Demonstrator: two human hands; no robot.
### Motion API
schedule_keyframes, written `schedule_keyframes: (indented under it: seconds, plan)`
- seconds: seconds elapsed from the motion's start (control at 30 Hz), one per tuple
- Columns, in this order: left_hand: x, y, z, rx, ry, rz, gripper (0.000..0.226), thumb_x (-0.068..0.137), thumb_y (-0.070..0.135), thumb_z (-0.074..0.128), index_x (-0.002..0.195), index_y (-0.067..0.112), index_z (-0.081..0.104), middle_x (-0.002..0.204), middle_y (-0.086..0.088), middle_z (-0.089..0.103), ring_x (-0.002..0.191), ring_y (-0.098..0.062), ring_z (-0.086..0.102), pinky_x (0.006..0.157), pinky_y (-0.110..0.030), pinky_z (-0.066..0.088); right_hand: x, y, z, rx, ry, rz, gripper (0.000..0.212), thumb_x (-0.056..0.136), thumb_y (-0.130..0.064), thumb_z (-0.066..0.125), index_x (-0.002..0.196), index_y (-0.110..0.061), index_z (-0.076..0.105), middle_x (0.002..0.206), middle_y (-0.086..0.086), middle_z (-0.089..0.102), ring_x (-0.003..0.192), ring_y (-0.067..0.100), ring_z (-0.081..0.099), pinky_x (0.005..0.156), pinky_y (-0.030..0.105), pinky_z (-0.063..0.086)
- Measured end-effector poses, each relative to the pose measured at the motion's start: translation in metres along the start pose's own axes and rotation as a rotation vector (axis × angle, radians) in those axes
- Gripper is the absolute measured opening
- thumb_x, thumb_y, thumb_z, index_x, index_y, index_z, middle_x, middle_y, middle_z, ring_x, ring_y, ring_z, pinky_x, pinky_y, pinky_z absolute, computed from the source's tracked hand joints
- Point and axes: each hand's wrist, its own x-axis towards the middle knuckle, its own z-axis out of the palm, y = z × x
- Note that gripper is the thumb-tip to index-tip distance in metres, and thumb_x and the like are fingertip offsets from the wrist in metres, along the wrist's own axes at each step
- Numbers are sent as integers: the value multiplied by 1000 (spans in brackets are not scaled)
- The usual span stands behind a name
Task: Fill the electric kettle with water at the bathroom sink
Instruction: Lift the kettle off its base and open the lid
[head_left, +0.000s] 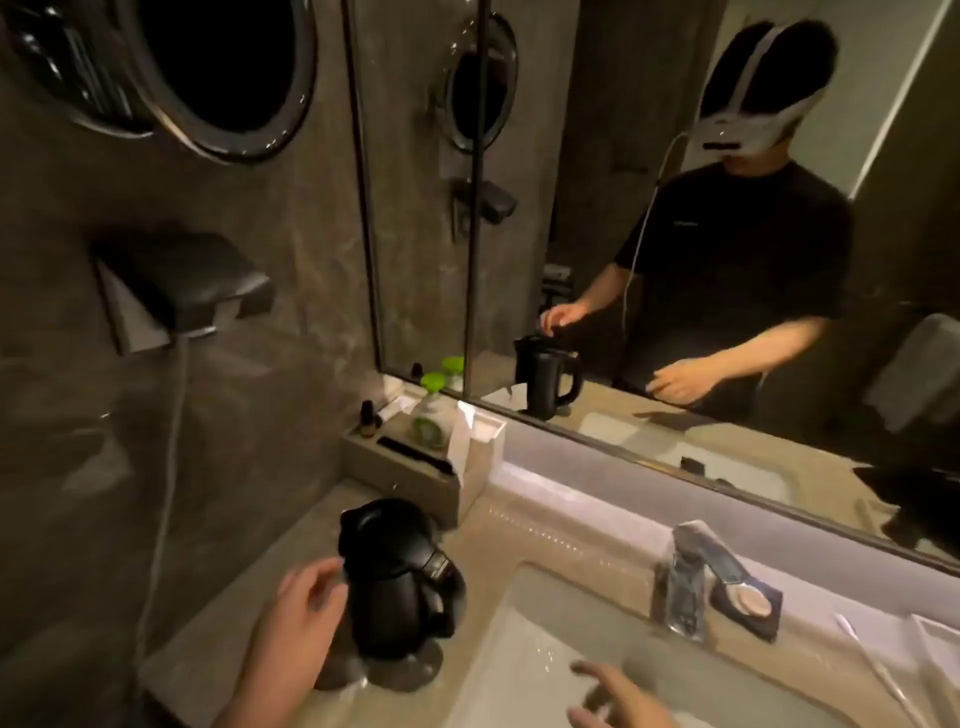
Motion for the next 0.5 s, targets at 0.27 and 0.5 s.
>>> schedule_keyframes:
  seconds: [0.27,0.5]
  plan:
    - [47,5,18,349,-73,99,40,88,37,53,126,24,53,138,-2,44,125,-20,39,101,-35,34,90,-108,75,160,-171,-138,44,86,-44,72,124,-24,61,115,-9,65,106,15,62,85,23,49]
    - [52,1,19,327,-114,81,40,89,39,50,127,28,53,142,2,39,129,-17,35,103,-38,36,94,-111,101,440,-159,-124,10,96,-11,65,105,-12,64,87,-1,69,70,-8,66,62,11,50]
